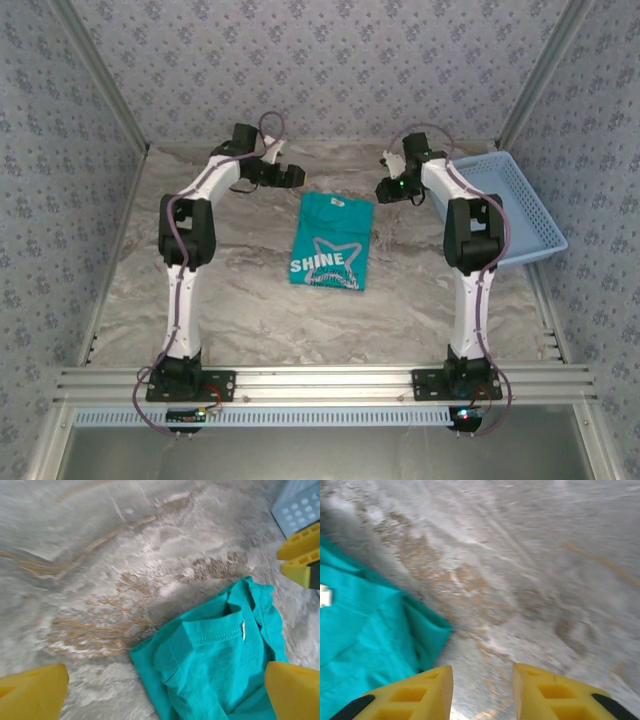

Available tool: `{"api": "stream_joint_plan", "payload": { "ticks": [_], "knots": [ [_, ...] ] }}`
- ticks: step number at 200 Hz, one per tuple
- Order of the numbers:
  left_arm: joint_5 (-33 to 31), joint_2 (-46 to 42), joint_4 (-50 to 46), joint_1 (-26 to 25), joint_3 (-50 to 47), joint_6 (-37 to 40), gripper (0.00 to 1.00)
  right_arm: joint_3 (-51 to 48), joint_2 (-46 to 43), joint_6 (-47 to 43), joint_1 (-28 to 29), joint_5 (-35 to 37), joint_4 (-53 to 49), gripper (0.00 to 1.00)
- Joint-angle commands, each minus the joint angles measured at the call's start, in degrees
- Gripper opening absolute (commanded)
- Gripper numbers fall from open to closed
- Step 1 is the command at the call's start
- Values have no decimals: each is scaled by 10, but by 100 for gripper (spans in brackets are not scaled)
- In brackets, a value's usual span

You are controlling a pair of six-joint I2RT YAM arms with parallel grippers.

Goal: Fold the inside-out t-shirt

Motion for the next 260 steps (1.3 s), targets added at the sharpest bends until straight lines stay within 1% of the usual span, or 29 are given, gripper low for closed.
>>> {"api": "stream_joint_plan", "payload": {
  "ticks": [1,12,23,31,47,61,71,88,96,101,111,114,118,128,139,163,173,183,191,202,210,219,232,243,251,255,260],
  "knots": [
    [-90,-99,70,0,-45,-25,100,-28,-81,91,16,95,47,41],
    [-114,-125,85,-1,-89,-48,100,-63,-113,122,29,111,53,41],
    [-154,-153,94,-1,-127,-90,100,-110,-148,155,51,110,68,40],
    [-172,-175,100,-3,-157,-107,100,-139,-170,184,71,104,79,40],
    [-229,-239,129,-9,-238,-117,100,-180,-195,221,118,73,85,39],
    [-280,-304,151,-13,-312,-119,100,-209,-211,240,169,65,97,39],
    [-320,-350,147,-13,-350,-121,100,-231,-219,245,209,63,117,38],
    [-411,-412,105,-12,-384,-142,100,-253,-216,246,274,80,136,38],
    [-452,-430,71,-10,-387,-159,100,-261,-206,248,298,103,141,38],
    [-484,-439,37,-9,-384,-184,100,-268,-199,249,311,112,148,38],
    [-581,-445,-52,-8,-369,-271,100,-286,-185,234,336,131,173,36],
    [-601,-446,-81,-6,-363,-292,100,-289,-181,227,345,144,177,36],
    [-612,-446,-102,-3,-359,-299,100,-291,-174,216,357,160,181,36],
    [-587,-450,-117,5,-364,-284,100,-293,-161,192,381,180,187,36],
    [-559,-457,-119,7,-377,-283,100,-301,-148,190,401,197,192,36],
    [-465,-488,-90,8,-430,-272,100,-346,-152,185,436,148,207,35],
    [-432,-507,-75,8,-457,-269,100,-389,-170,169,460,112,210,35],
    [-400,-531,-72,8,-484,-265,100,-417,-199,153,486,91,199,35],
    [-374,-553,-48,7,-508,-262,100,-441,-227,144,508,76,189,35],
    [-326,-586,-35,5,-538,-255,100,-473,-271,151,533,75,180,36],
    [-294,-608,-30,0,-558,-245,98,-489,-305,157,540,84,168,37],
    [-273,-630,-30,-9,-571,-232,92,-497,-343,164,536,111,154,40],
    [-258,-654,-31,-29,-587,-201,87,-489,-389,158,509,139,141,42],
    [-255,-664,-28,-46,-596,-174,87,-471,-412,143,473,137,132,44],
    [-246,-663,-27,-58,-600,-147,87,-453,-419,141,435,125,130,47],
    [-238,-661,-27,-65,-600,-126,86,-445,-419,144,414,113,129,47],
    [-224,-657,-32,-76,-600,-93,87,-433,-416,150,387,96,128,51]
  ]
}}
